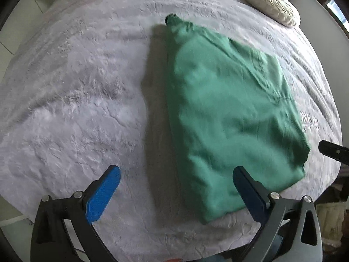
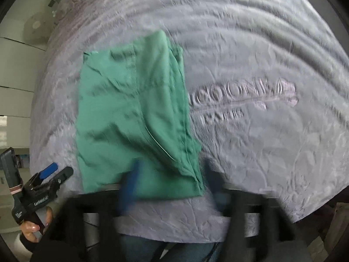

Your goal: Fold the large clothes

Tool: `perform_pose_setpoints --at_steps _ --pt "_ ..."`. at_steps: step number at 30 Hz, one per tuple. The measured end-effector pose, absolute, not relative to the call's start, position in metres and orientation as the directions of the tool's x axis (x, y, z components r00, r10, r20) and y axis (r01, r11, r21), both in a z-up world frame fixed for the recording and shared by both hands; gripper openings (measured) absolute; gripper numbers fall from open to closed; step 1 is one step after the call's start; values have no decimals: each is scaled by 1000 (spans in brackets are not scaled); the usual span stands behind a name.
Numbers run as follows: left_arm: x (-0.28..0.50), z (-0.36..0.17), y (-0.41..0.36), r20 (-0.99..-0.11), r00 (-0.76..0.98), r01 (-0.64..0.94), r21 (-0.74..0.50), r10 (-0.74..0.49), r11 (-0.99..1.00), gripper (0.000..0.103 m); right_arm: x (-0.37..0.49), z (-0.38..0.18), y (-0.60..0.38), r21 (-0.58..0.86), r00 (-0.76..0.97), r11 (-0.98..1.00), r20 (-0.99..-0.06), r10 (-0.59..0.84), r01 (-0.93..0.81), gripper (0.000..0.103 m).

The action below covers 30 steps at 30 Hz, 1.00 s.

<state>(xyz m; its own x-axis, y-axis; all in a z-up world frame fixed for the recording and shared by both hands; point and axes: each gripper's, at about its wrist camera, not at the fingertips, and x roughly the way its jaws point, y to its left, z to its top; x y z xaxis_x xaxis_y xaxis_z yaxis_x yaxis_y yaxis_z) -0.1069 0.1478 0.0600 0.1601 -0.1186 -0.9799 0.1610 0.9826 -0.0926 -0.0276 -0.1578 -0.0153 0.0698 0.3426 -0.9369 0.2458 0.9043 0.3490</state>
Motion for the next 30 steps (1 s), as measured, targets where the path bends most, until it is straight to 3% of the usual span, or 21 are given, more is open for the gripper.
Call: perform_pose_setpoints --at_steps 3,8,10,15,30 --pt "-104 62 143 -983 163 148 -65 -89 987 103 -17 -6 -149 331 81 918 -944 321 220 76" --pt "-103 65 137 -982 182 135 -34 -58 990 103 -8 -2 -142 273 75 943 -962 264 191 85" --pt "-102 66 136 -981 187 139 -27 -53 990 103 -6 -1 -138 234 76 956 -972 224 175 103" --pt "-100 70 133 -980 196 138 -11 -38 990 103 -4 1 -133 173 85 976 -983 163 135 103" --pt "-94 75 129 -977 214 142 34 3 989 103 1 2 -134 166 81 976 -984 156 138 103"
